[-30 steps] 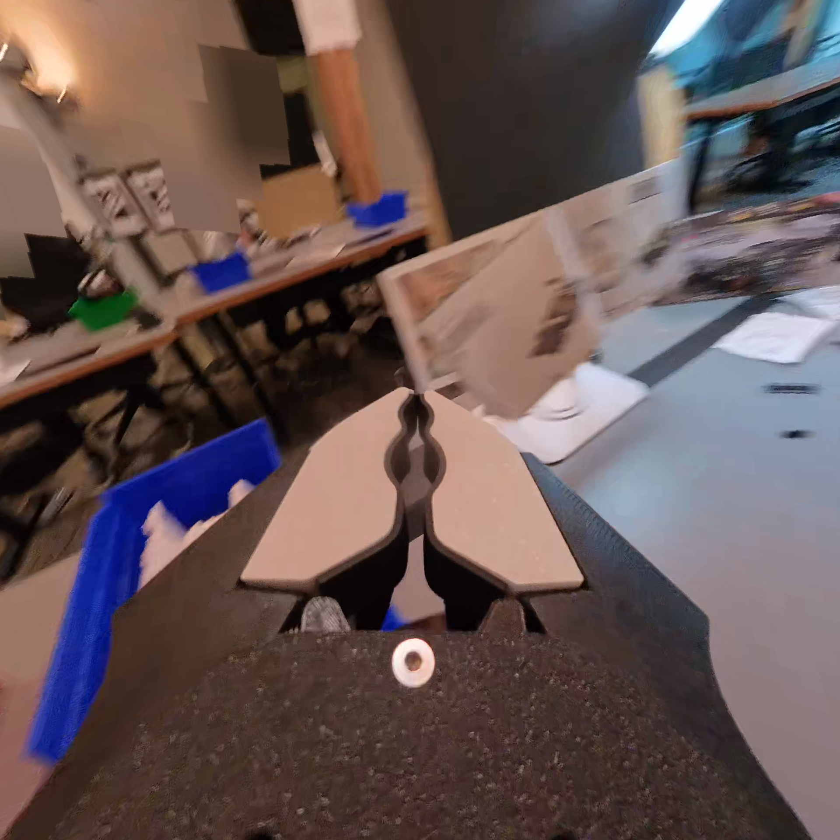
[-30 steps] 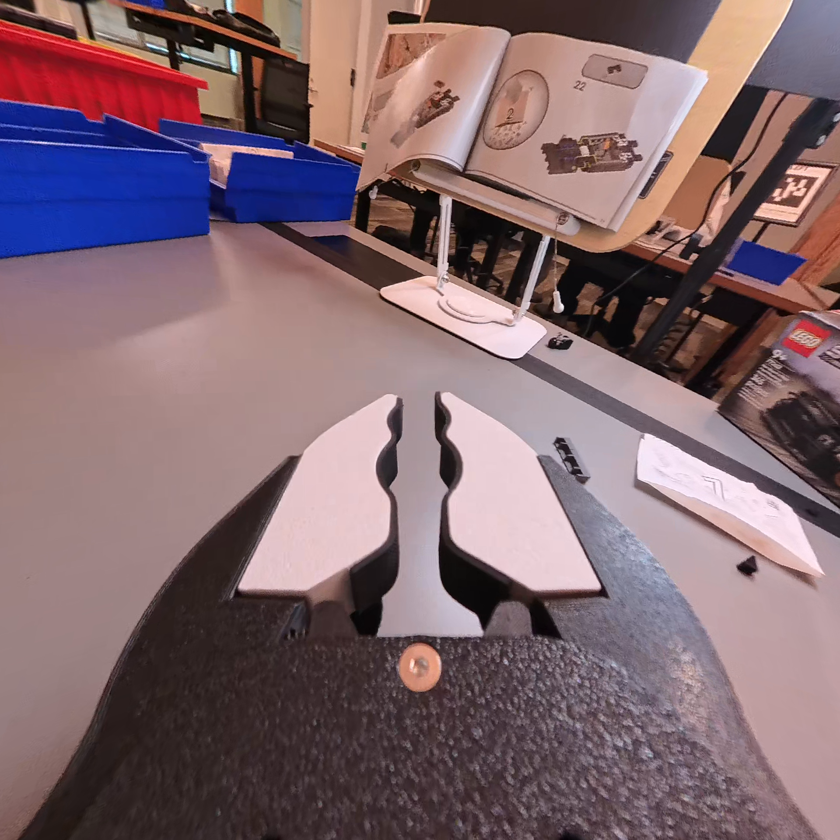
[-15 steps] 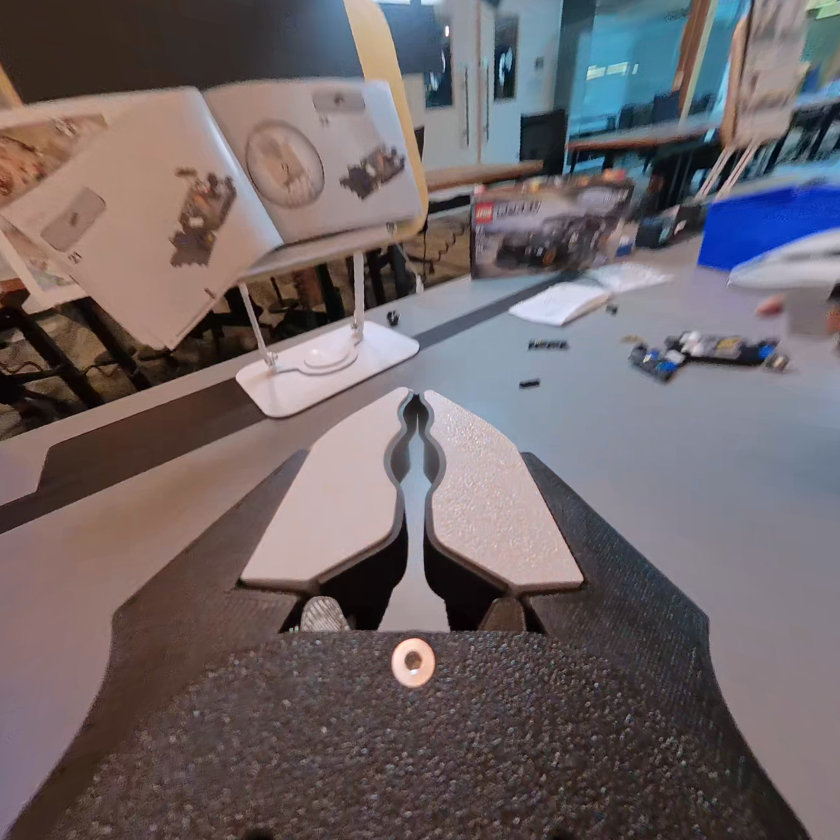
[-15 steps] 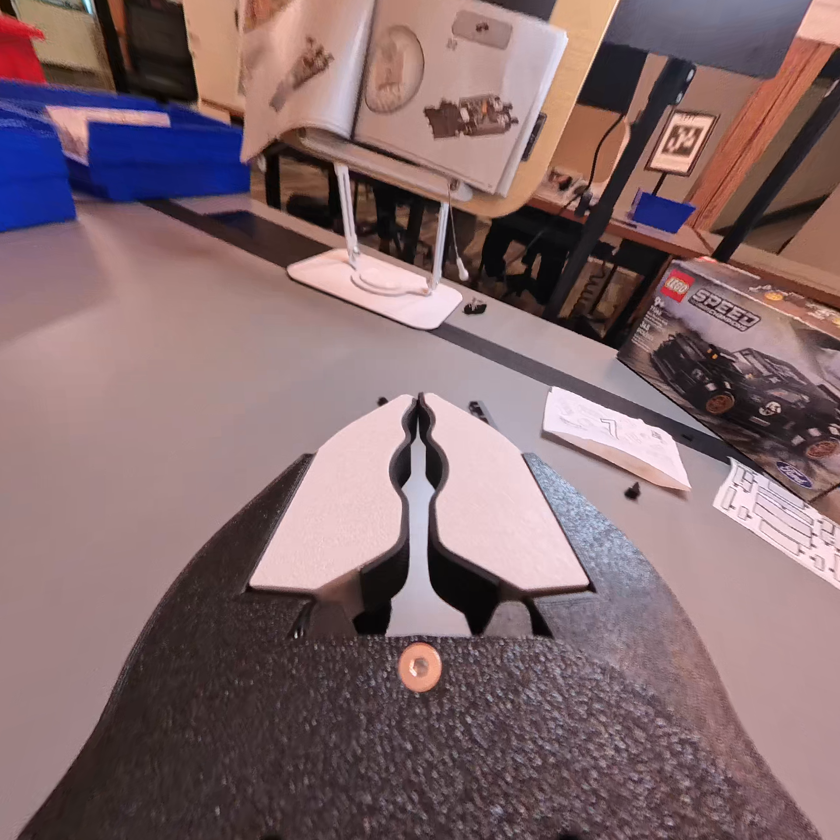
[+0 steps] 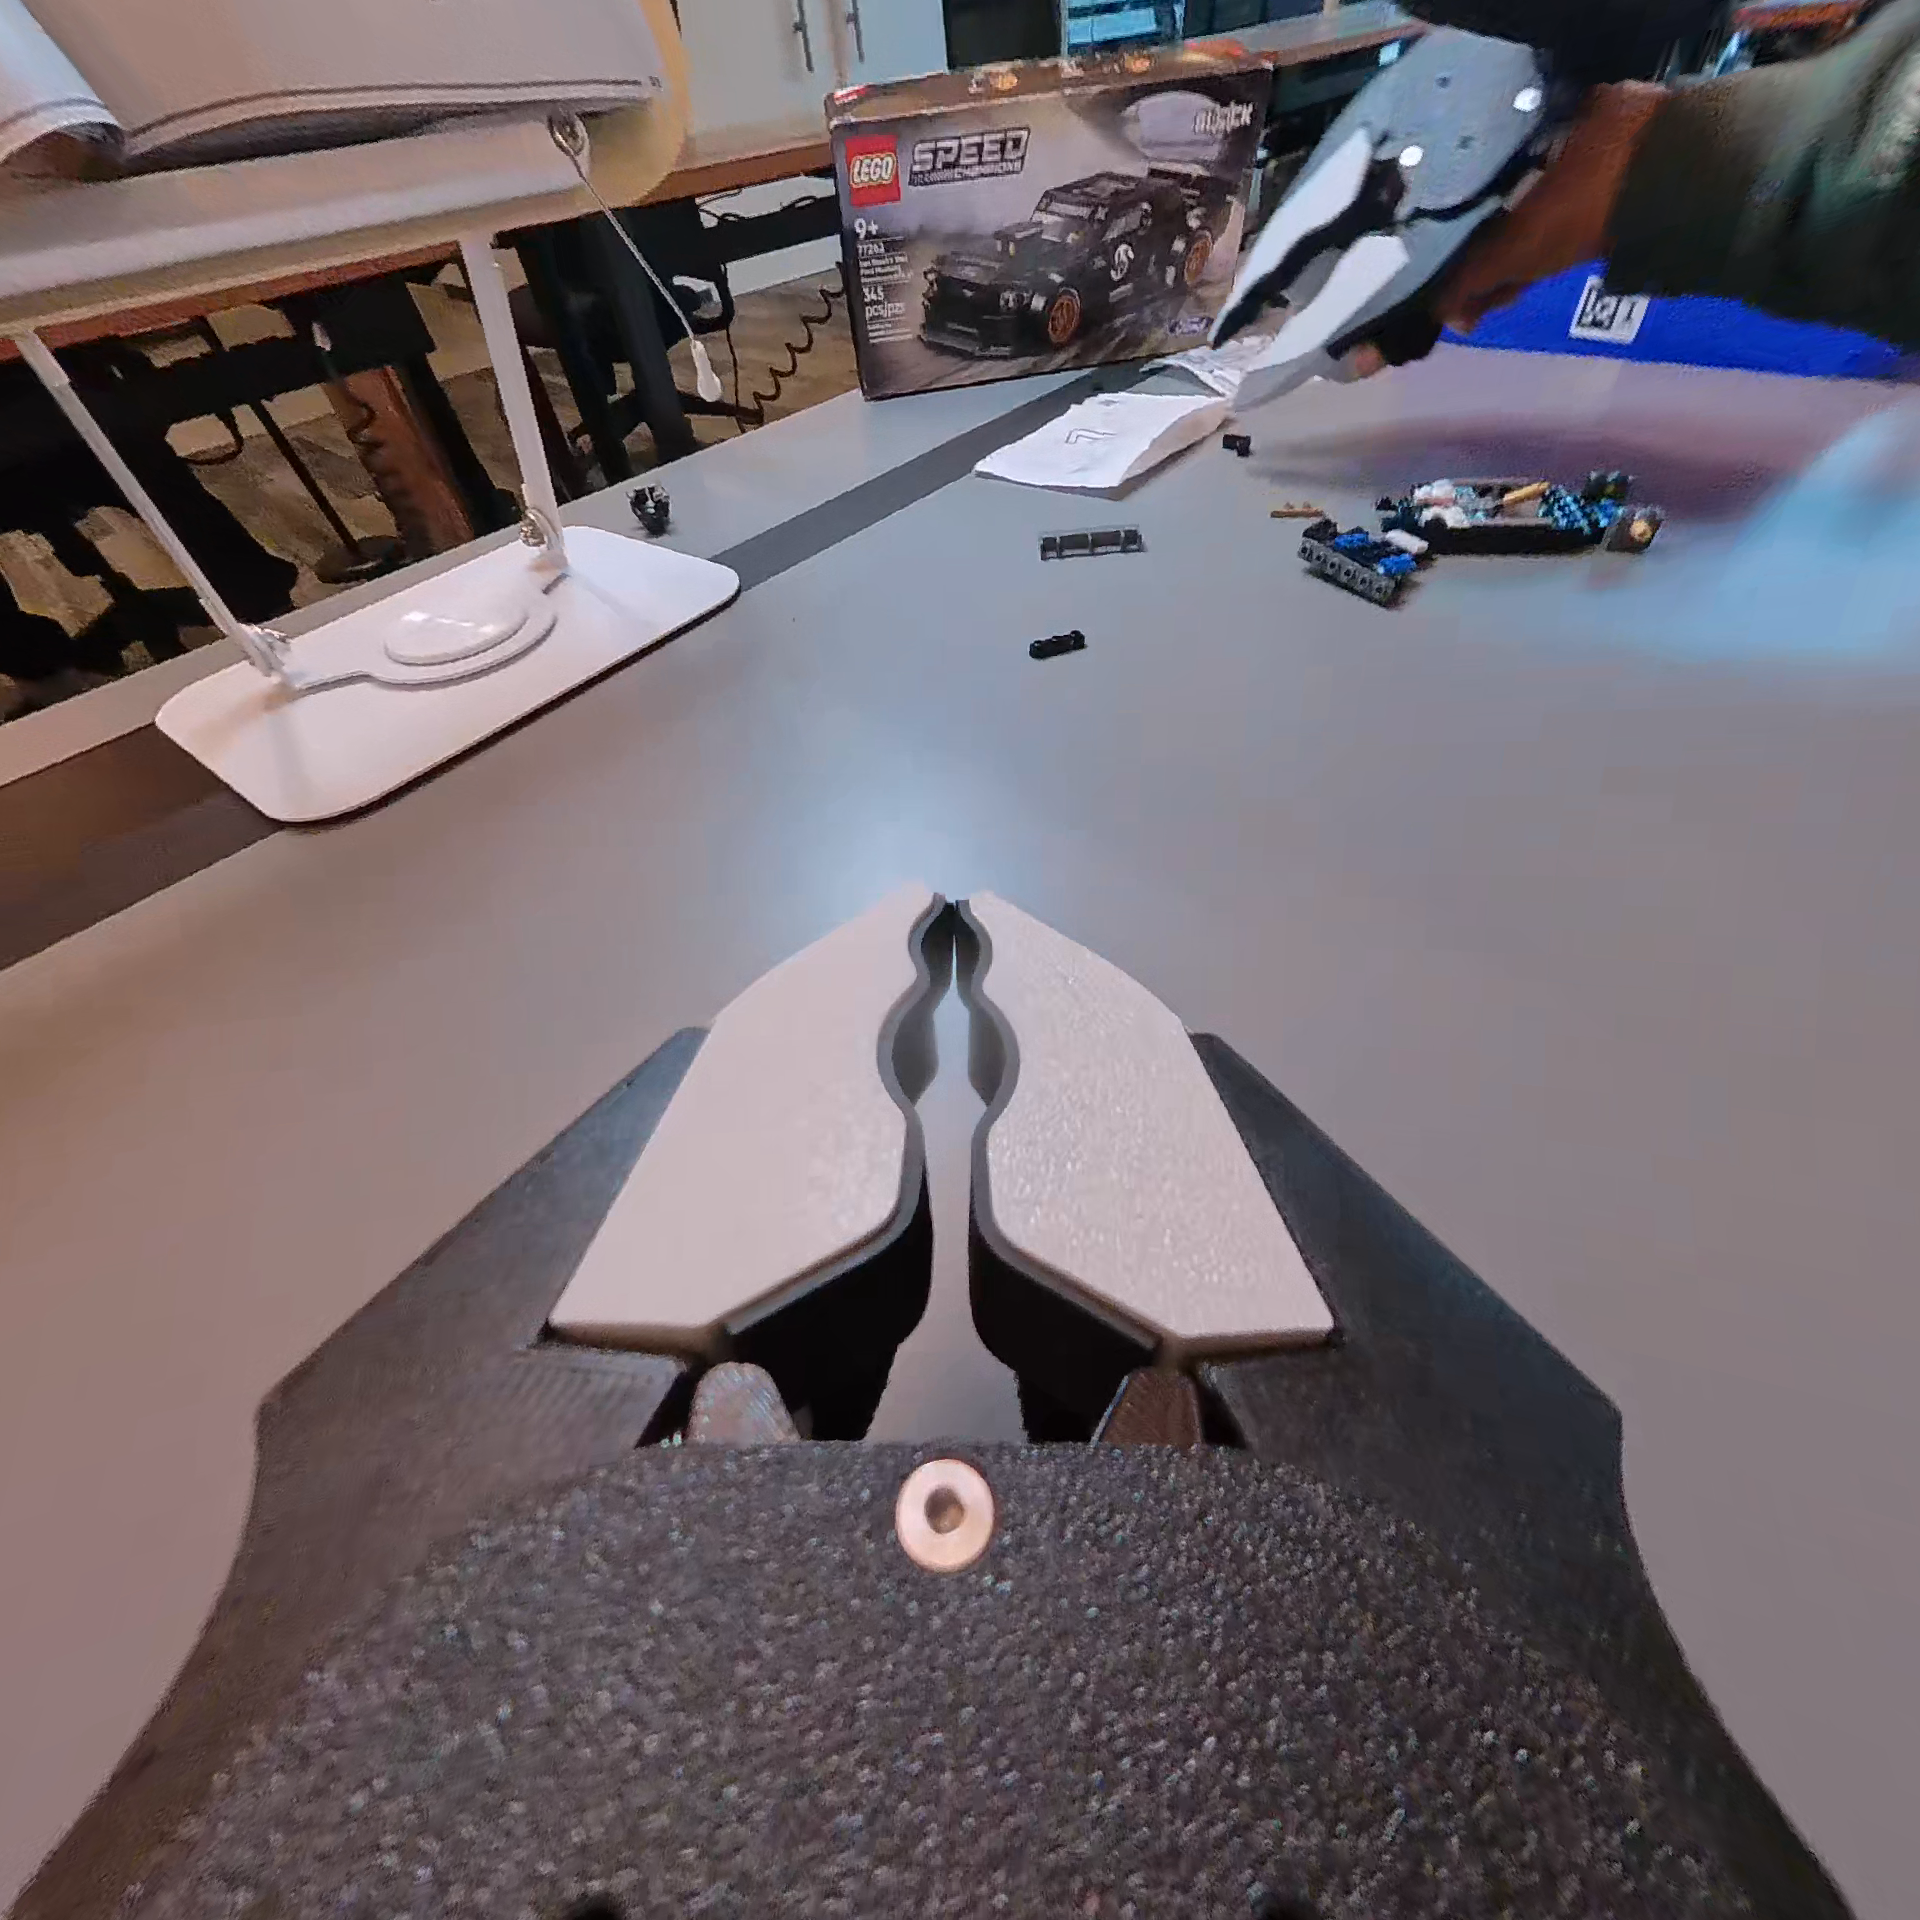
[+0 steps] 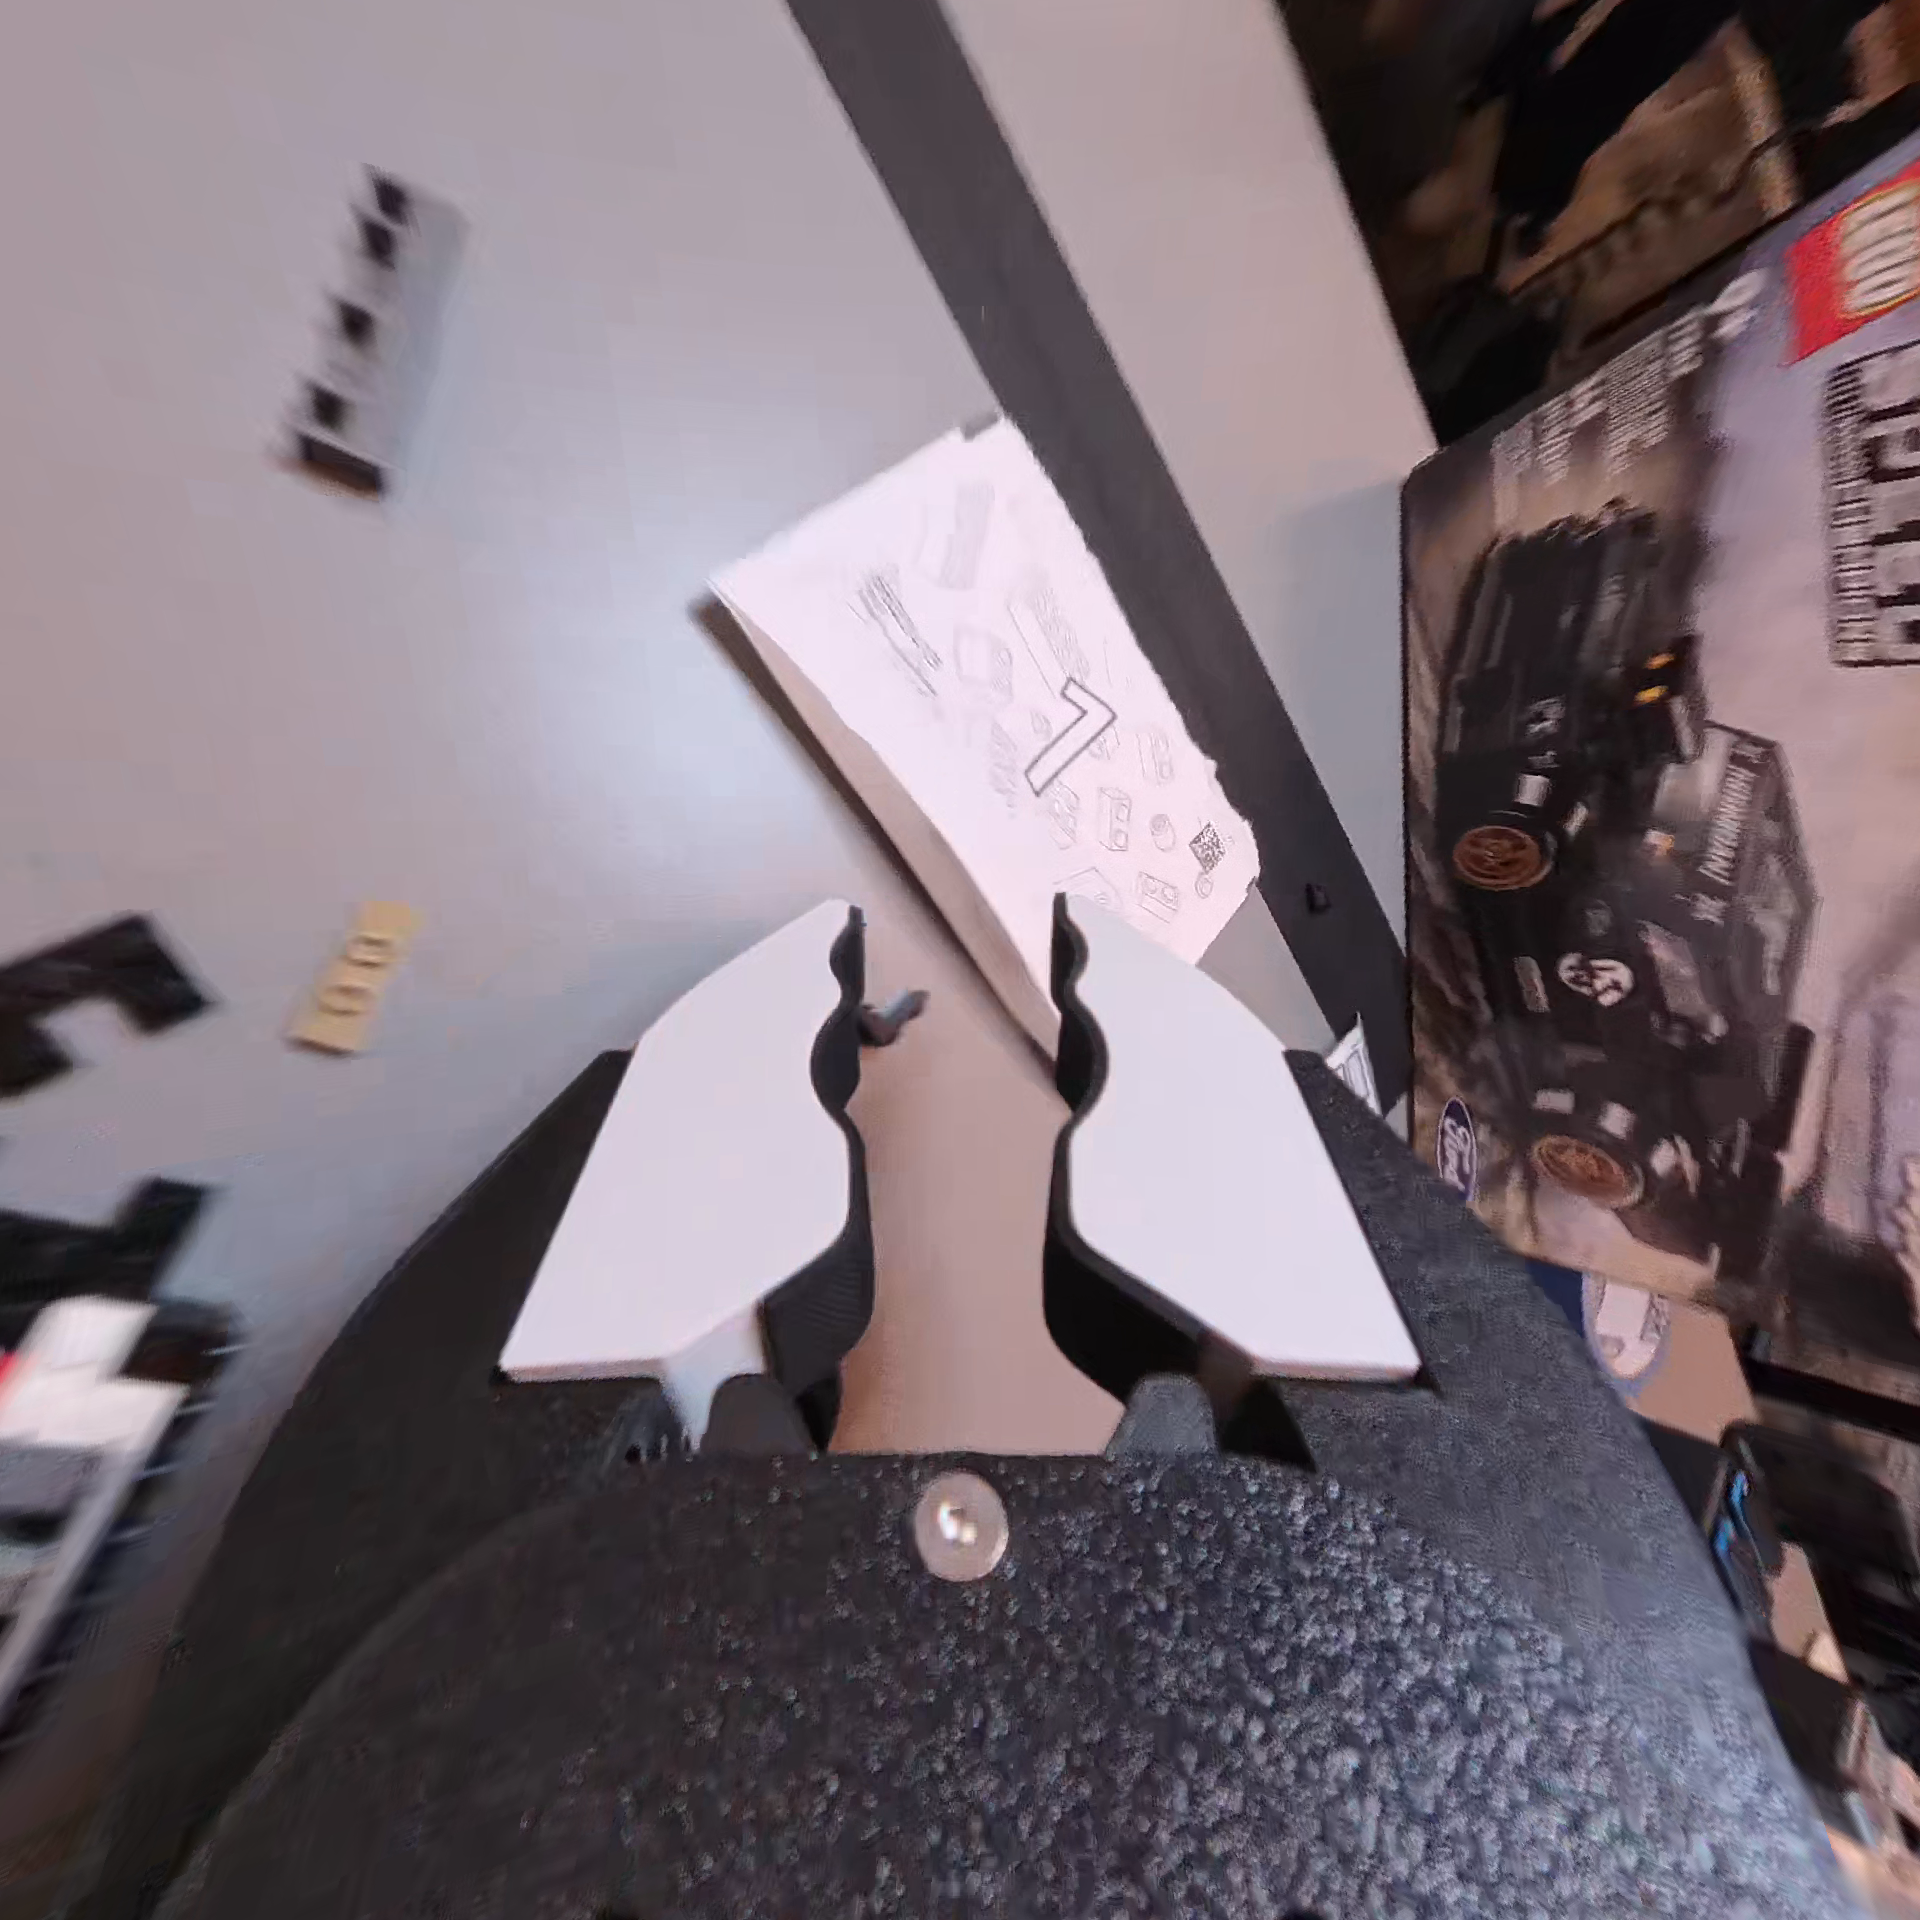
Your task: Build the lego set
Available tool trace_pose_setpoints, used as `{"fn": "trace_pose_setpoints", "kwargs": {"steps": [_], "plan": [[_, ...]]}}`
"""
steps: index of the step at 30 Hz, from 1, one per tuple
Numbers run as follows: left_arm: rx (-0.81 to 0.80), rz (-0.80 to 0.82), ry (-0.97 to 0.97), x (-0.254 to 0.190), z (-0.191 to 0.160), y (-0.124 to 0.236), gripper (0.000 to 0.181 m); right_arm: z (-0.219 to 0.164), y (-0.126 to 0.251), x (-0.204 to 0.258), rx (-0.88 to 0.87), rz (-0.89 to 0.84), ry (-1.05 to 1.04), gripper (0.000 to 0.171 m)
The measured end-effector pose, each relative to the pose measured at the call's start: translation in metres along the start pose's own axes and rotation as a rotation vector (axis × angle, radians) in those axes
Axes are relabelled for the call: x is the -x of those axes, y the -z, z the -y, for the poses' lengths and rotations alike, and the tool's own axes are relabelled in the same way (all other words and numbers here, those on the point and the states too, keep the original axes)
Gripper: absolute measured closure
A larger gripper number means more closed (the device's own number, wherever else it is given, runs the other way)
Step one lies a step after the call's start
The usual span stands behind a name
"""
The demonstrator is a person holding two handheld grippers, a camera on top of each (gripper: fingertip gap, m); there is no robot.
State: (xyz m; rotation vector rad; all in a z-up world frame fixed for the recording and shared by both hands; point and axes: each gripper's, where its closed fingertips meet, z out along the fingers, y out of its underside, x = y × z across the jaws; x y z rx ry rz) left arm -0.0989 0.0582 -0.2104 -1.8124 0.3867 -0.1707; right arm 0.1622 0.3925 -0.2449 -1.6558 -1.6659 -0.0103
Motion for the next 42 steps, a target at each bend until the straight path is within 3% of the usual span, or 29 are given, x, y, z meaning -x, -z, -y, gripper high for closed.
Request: {"fn": "trace_pose_setpoints", "kwargs": {"steps": [3, 6, 8, 12, 17, 20, 23, 25, 28, 31, 32, 34, 37, 42], "plan": [[-0.003, 0.012, -0.040, 0.000, -0.001, 0.000, 0.181, -0.007, -0.027, -0.014, 0.047, 0.071, 0.035, 0.134], [0.005, 0.015, -0.029, 0.003, -0.003, -0.002, 0.181, -0.013, -0.045, -0.016, 0.113, 0.147, 0.029, 0.159], [-0.007, 0.024, -0.002, 0.006, -0.001, -0.002, 0.181, 0.003, -0.041, -0.020, 0.087, 0.134, 0.009, 0.166], [-0.050, 0.005, 0.078, 0.008, 0.005, 0.001, 0.181, 0.101, 0.003, 0.016, -0.207, 0.057, 0.091, 0.169], [-0.105, -0.076, 0.279, 0.015, 0.021, 0.003, 0.181, 0.208, 0.043, 0.133, -0.387, -0.024, 0.319, 0.169], [-0.100, -0.157, 0.472, 0.026, 0.025, 0.004, 0.152, 0.251, 0.053, 0.207, -0.459, -0.062, 0.448, 0.169], [-0.132, -0.317, 0.813, 0.032, 0.026, 0.013, 0.118, 0.276, 0.062, 0.250, -0.507, -0.154, 0.576, 0.169], [-0.176, -0.401, 0.958, 0.034, 0.027, 0.020, 0.127, 0.284, 0.067, 0.267, -0.522, -0.169, 0.606, 0.169], [-0.181, -0.520, 0.988, 0.023, 0.031, 0.026, 0.181, 0.289, 0.074, 0.272, -0.524, -0.217, 0.633, 0.169], [-0.101, -0.451, 0.869, 0.028, 0.027, 0.019, 0.181, 0.286, 0.085, 0.266, -0.546, -0.207, 0.521, 0.164], [-0.082, -0.420, 0.858, 0.036, 0.027, 0.016, 0.181, 0.281, 0.087, 0.265, -0.533, -0.167, 0.447, 0.149], [0.004, -0.343, 0.820, 0.058, 0.020, 0.008, 0.181, 0.268, 0.092, 0.268, -0.529, -0.057, 0.287, 0.138], [0.203, -0.202, 0.751, 0.103, -0.011, -0.003, 0.181, 0.246, 0.102, 0.270, -0.532, 0.052, 0.089, 0.139], [0.315, -0.211, 0.871, 0.145, -0.040, -0.019, 0.177, 0.205, 0.110, 0.261, -0.491, 0.064, -0.077, 0.138]]}}
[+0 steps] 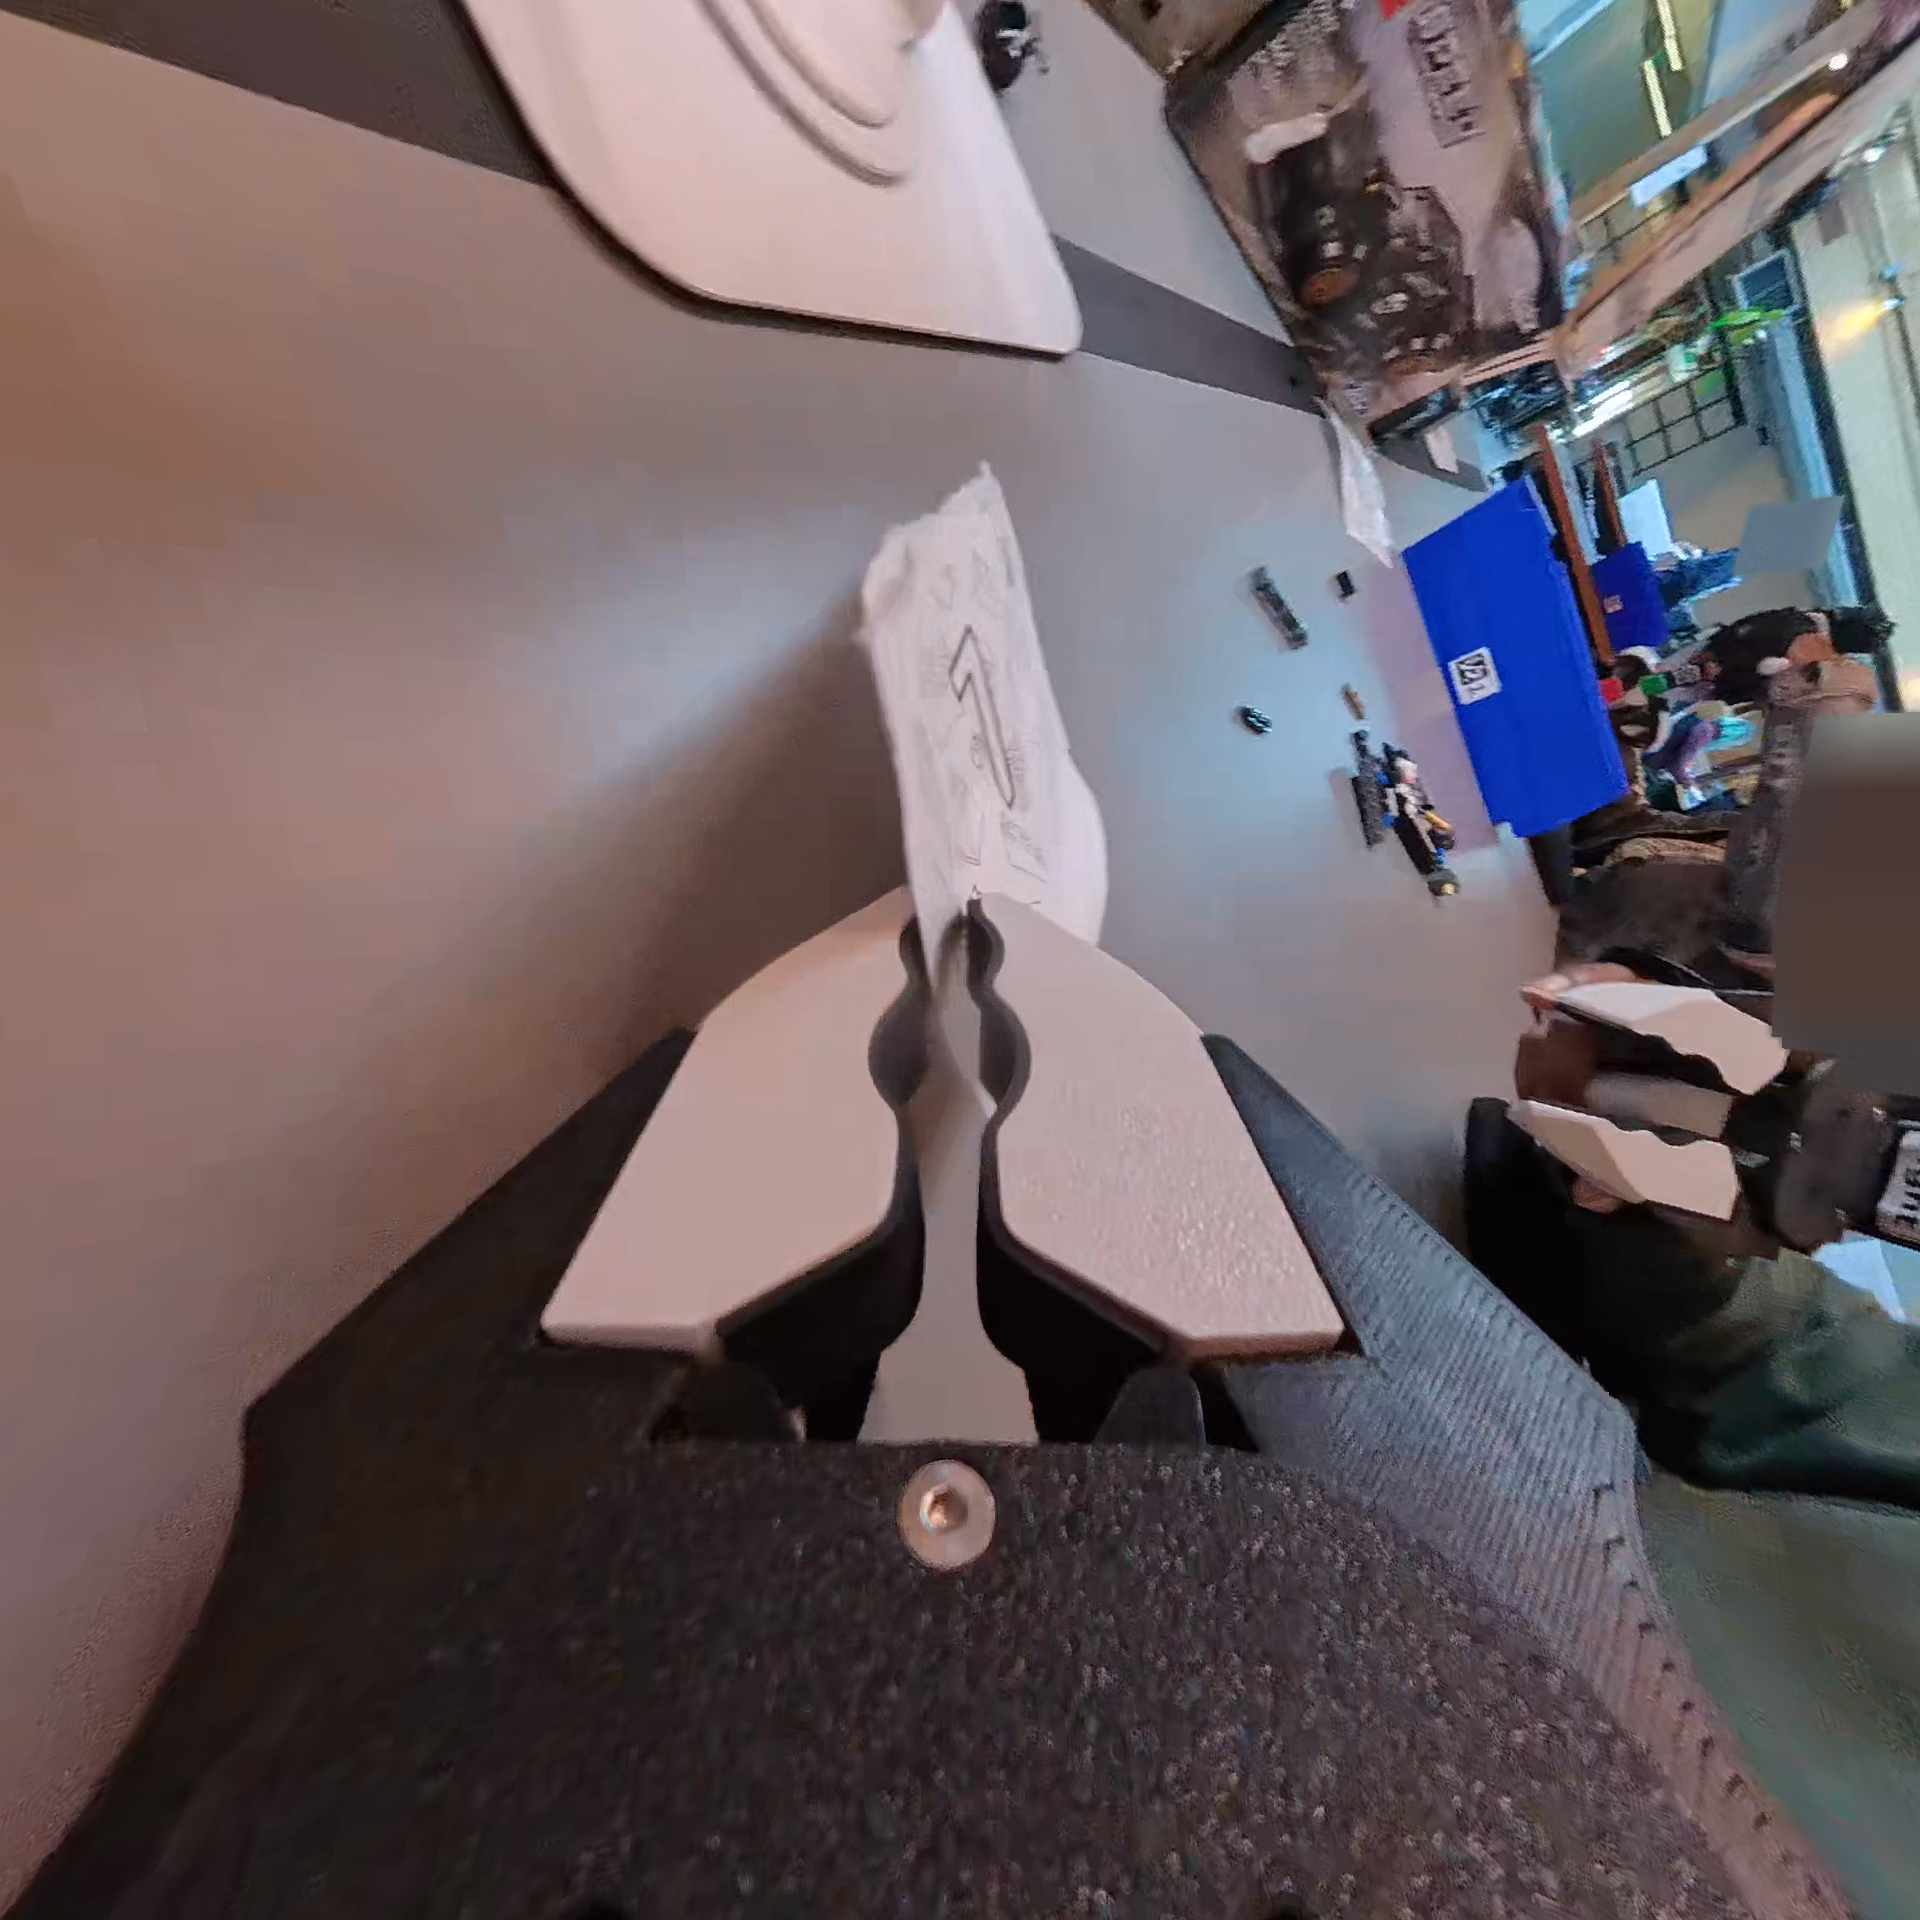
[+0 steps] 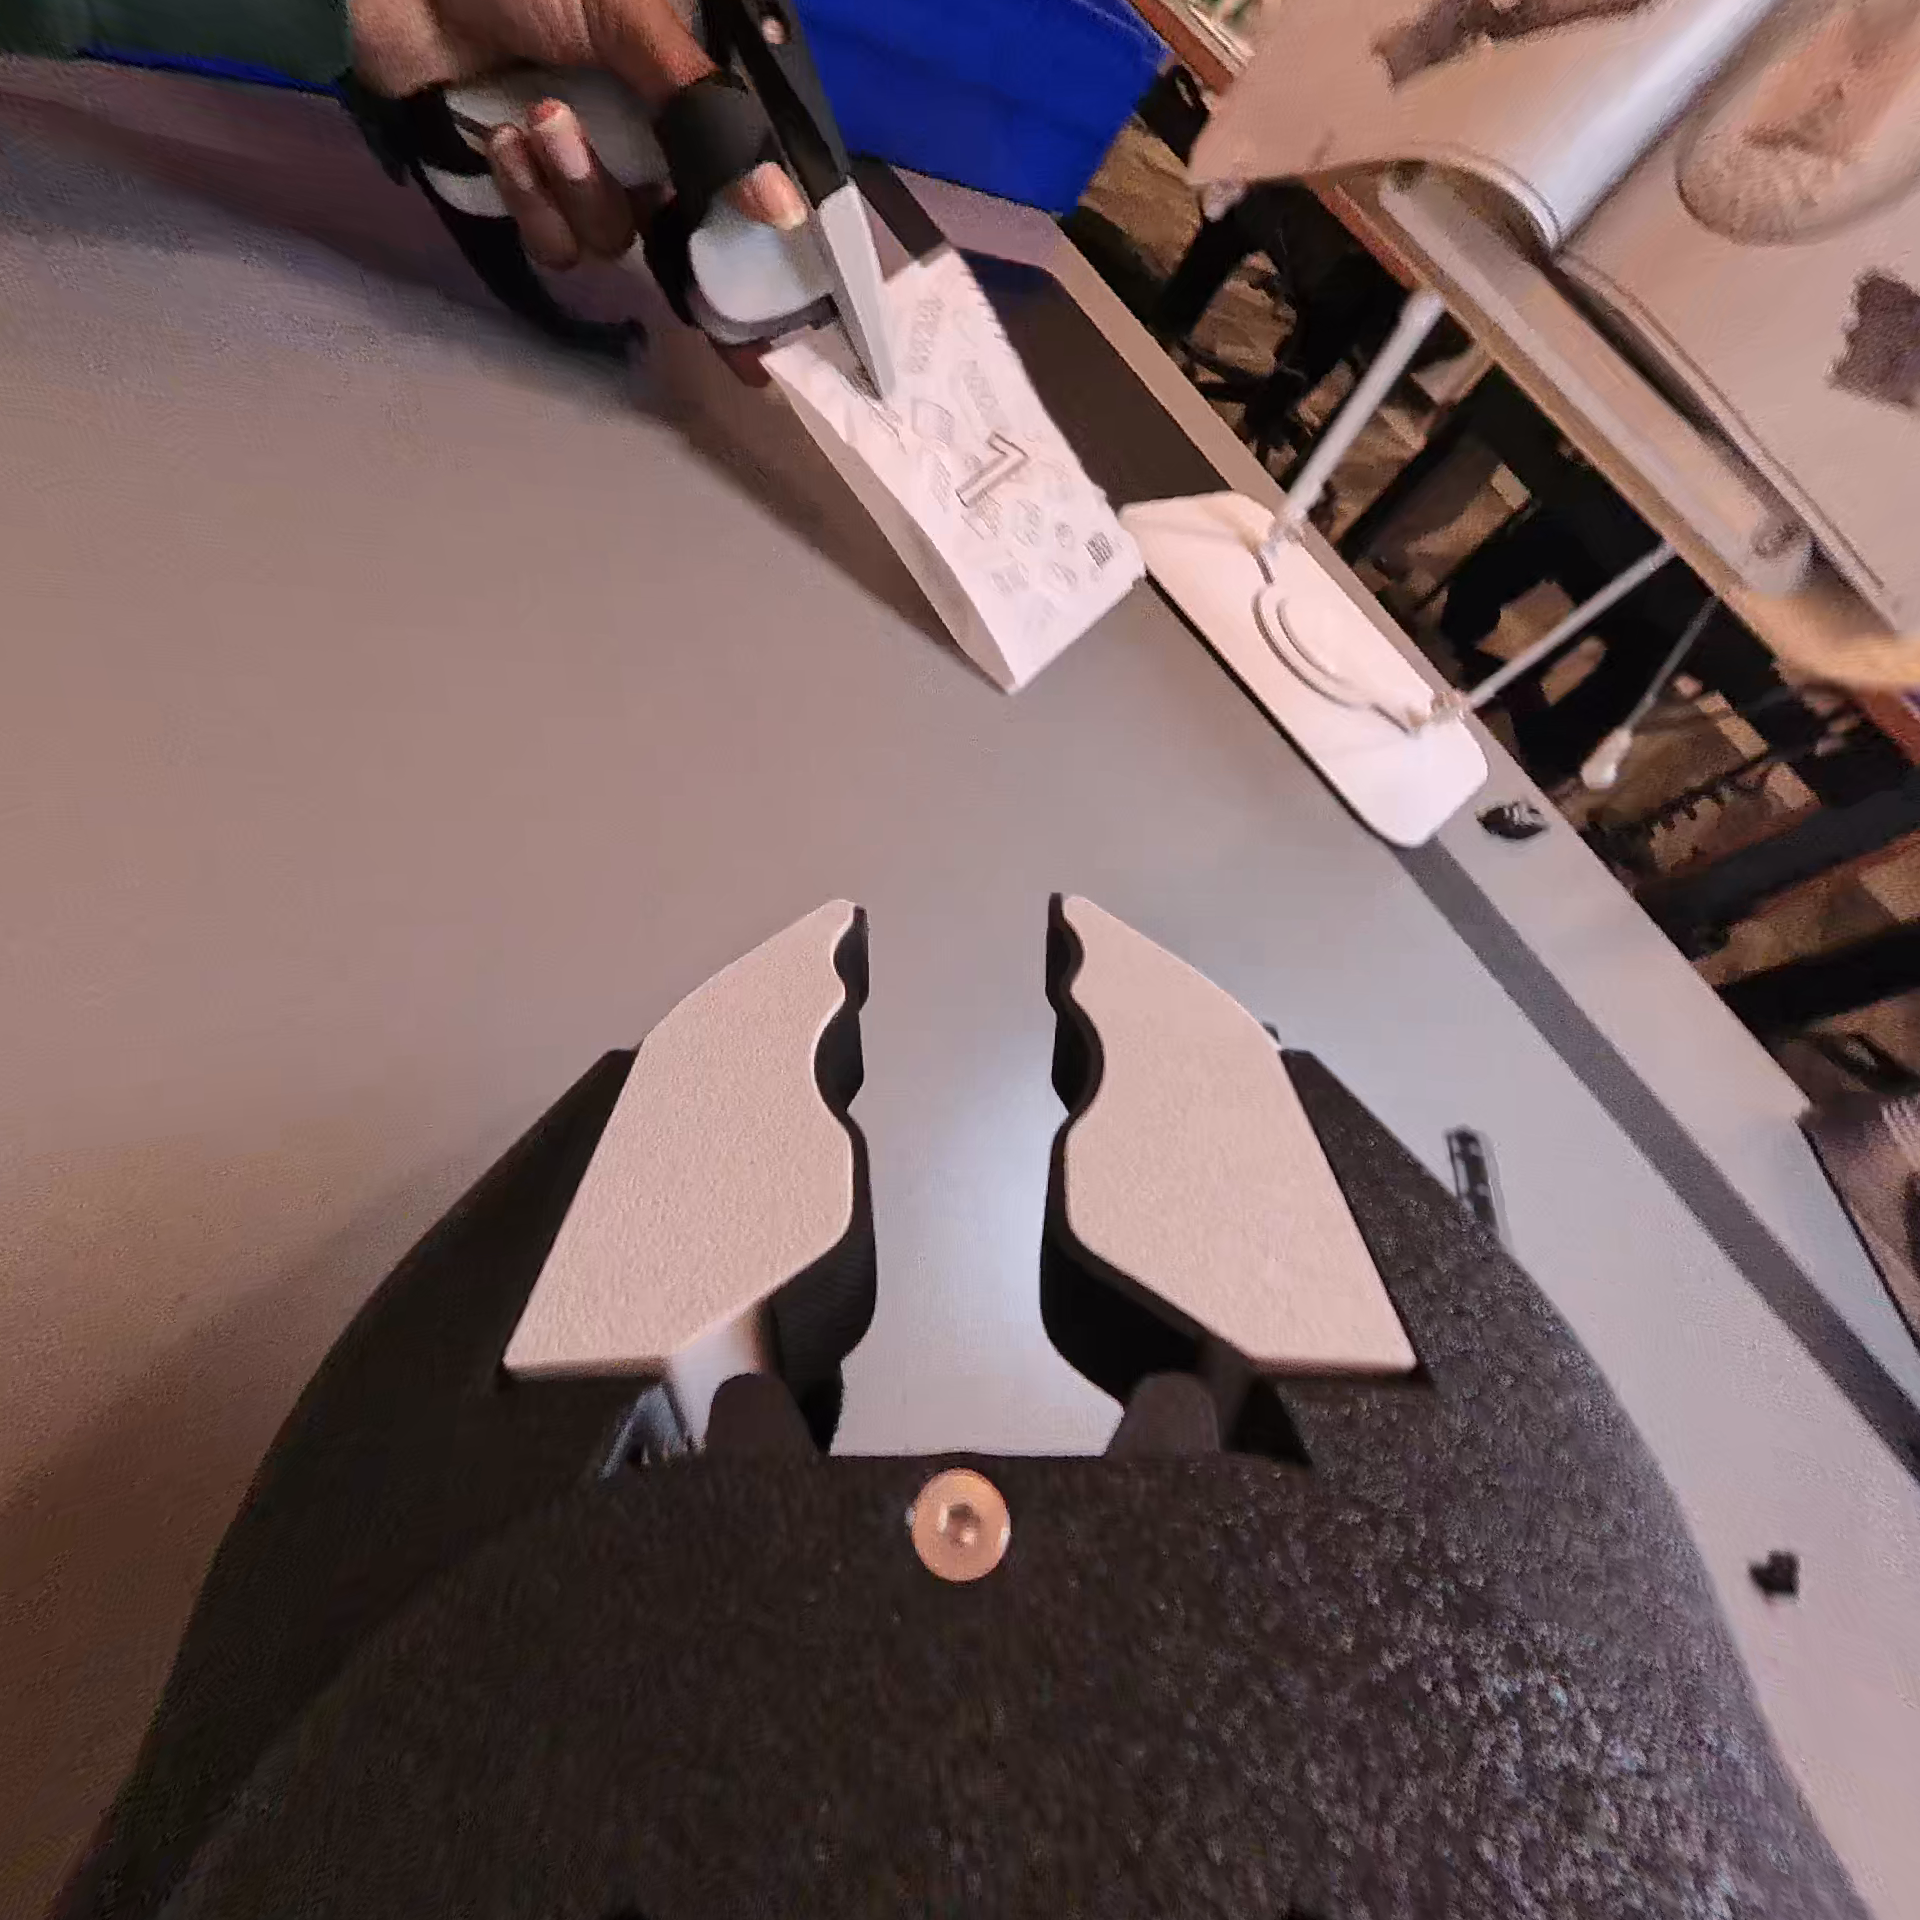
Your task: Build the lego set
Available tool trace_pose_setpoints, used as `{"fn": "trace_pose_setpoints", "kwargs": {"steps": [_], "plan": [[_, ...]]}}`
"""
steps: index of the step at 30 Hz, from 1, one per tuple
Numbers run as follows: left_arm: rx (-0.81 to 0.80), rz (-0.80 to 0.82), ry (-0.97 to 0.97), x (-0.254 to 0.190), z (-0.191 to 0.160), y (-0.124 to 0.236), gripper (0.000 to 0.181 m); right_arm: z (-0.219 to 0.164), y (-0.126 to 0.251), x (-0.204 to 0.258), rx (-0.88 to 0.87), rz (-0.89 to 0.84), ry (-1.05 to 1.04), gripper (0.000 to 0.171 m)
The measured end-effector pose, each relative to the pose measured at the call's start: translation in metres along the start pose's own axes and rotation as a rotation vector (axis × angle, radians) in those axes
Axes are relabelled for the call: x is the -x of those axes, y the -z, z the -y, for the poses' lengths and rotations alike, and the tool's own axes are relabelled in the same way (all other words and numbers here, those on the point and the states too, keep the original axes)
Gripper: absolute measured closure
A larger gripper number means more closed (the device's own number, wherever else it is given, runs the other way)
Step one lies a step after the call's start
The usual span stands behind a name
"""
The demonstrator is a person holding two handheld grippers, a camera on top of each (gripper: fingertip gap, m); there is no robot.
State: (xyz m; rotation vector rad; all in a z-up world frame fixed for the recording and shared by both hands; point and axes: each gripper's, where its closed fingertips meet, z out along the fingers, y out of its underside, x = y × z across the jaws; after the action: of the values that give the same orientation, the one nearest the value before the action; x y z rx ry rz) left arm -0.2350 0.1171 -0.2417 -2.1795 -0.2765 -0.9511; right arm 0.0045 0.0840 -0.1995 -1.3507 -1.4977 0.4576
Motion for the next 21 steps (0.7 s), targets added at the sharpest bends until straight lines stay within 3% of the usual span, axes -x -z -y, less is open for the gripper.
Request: {"fn": "trace_pose_setpoints", "kwargs": {"steps": [5, 8, 10, 12, 13, 17, 21], "plan": [[0.001, 0.231, -0.107, 0.030, 0.011, 0.003, 0.119, -0.016, 0.009, -0.015, -0.009, -0.028, -0.113, 0.138], [-0.154, 0.306, -0.293, 0.013, 0.035, 0.019, 0.111, -0.015, 0.008, -0.023, -0.048, -0.030, -0.170, 0.138], [-0.303, 0.315, -0.431, -0.012, 0.052, 0.034, 0.130, -0.013, 0.008, -0.026, -0.075, -0.027, -0.201, 0.138], [-0.486, 0.319, -0.578, -0.042, 0.068, 0.056, 0.171, -0.010, 0.009, -0.028, -0.097, -0.039, -0.209, 0.135], [-0.565, 0.315, -0.636, -0.056, 0.073, 0.065, 0.181, -0.010, 0.010, -0.030, -0.101, -0.049, -0.205, 0.133], [-0.718, 0.270, -0.765, -0.103, 0.073, 0.084, 0.181, -0.011, 0.014, -0.035, -0.116, -0.083, -0.191, 0.133], [-0.733, 0.276, -0.872, -0.131, 0.051, 0.083, 0.181, -0.015, 0.019, -0.043, -0.129, -0.125, -0.180, 0.141]]}}
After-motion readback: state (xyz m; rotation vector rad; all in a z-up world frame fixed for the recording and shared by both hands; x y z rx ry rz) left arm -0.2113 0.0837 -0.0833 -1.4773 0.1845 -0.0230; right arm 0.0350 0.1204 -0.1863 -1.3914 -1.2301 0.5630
